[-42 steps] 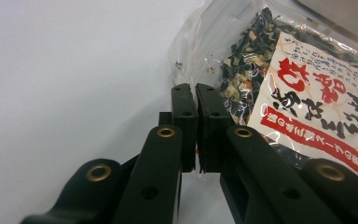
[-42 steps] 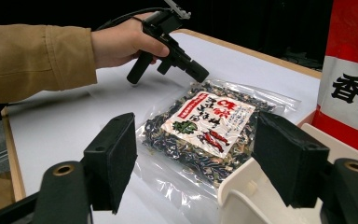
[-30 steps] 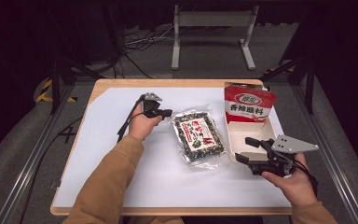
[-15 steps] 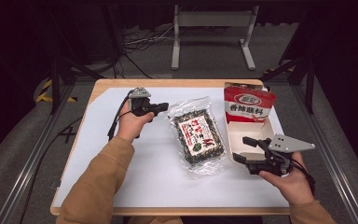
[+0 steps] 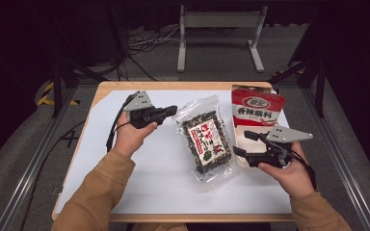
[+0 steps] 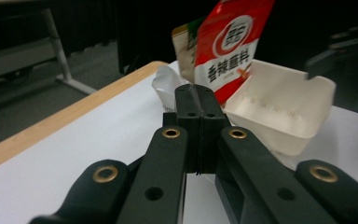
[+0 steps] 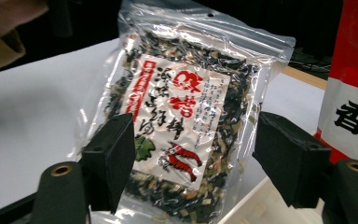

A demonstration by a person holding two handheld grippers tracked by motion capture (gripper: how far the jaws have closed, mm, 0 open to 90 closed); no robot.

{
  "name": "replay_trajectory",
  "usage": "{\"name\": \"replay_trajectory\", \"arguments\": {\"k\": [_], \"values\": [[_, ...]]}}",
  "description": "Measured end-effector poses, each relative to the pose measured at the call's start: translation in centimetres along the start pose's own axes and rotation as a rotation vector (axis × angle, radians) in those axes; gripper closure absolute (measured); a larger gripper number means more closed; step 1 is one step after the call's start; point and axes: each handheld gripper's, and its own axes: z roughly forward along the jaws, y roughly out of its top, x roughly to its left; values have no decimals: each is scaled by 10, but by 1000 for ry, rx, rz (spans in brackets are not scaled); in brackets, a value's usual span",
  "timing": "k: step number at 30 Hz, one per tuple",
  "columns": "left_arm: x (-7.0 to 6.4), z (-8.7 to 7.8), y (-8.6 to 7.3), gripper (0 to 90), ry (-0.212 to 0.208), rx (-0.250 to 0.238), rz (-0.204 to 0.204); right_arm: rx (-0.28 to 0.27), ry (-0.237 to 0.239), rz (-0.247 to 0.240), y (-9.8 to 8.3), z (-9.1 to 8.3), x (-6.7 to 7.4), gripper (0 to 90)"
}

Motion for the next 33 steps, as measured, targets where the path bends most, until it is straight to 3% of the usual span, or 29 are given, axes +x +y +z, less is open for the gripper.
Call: {"name": "replay_trajectory", "arguments": {"k": [3, 6, 11, 14, 18, 21, 28, 33], "values": [[-8, -4, 2, 900, -8, -21, 29, 8, -2, -5, 4, 9, -5, 269], [-17, -8, 4, 900, -16, -38, 47, 34, -4, 26, 9, 18, -13, 260], [-26, -12, 5, 900, -29, -58, 63, 53, 30, 46, 16, 31, -24, 255], [-27, -13, 4, 900, -38, -77, 50, 79, 26, 22, 18, 38, -29, 263], [-28, -13, 2, 900, -49, -95, 39, 93, 35, 39, 19, 47, -34, 251], [-32, -14, 3, 900, -60, -99, 49, 98, 44, 30, 21, 53, -35, 219], [-36, -16, 4, 900, -66, -104, 62, 125, 96, 75, 26, 61, -41, 218], [-39, -17, 4, 900, -72, -105, 75, 134, 102, 75, 31, 66, -42, 214]]}}
